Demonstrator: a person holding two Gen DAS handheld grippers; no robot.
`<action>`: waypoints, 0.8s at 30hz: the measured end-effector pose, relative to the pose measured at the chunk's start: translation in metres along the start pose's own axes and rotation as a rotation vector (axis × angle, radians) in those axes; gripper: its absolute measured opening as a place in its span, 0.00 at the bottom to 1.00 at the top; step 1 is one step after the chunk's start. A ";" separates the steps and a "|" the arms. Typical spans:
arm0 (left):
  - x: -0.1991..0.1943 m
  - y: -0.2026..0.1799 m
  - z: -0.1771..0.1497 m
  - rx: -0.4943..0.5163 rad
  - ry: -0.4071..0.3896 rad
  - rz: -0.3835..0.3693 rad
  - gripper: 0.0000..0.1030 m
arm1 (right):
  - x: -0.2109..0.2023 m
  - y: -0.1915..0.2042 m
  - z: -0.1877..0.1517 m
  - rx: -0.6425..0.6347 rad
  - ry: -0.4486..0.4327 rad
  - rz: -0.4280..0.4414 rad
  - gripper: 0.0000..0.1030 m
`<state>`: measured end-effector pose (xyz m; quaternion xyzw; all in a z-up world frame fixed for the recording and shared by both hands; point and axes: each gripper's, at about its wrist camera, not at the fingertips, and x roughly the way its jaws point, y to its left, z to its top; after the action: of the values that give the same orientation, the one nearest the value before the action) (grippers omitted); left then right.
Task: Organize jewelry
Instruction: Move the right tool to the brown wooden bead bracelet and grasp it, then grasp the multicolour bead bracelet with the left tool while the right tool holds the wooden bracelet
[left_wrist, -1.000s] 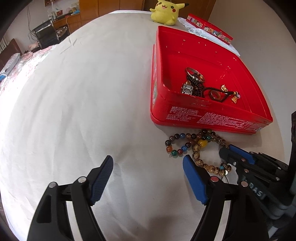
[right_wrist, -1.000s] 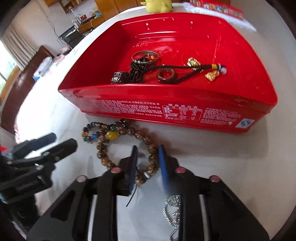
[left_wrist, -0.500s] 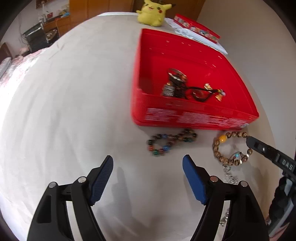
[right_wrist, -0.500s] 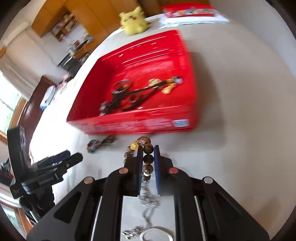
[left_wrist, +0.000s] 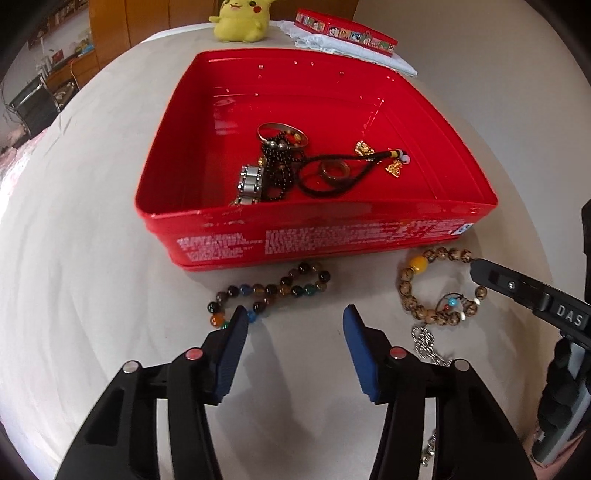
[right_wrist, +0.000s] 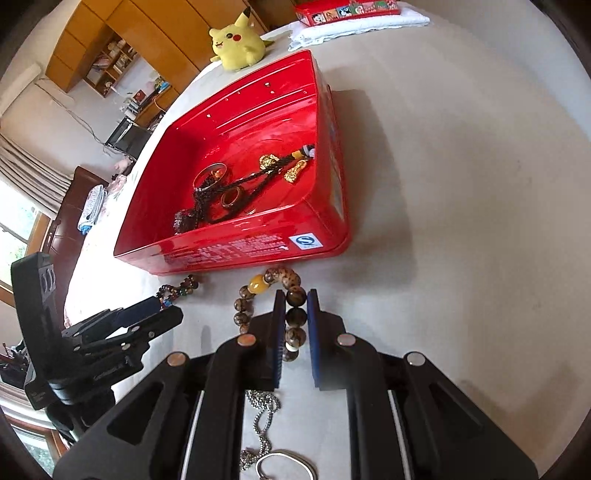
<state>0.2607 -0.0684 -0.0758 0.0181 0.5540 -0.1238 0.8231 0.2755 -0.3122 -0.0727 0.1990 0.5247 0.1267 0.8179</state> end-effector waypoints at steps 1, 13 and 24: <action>0.001 0.000 0.001 0.005 0.002 0.000 0.52 | 0.001 0.000 0.000 0.002 0.002 0.000 0.10; 0.018 0.005 0.006 0.019 0.018 0.077 0.19 | 0.012 -0.001 0.000 0.008 0.033 -0.010 0.10; 0.015 0.000 -0.003 0.021 0.034 0.070 0.10 | 0.025 -0.001 -0.001 -0.003 0.082 -0.013 0.13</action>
<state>0.2635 -0.0704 -0.0904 0.0481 0.5657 -0.1004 0.8171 0.2848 -0.3022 -0.0936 0.1891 0.5589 0.1301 0.7969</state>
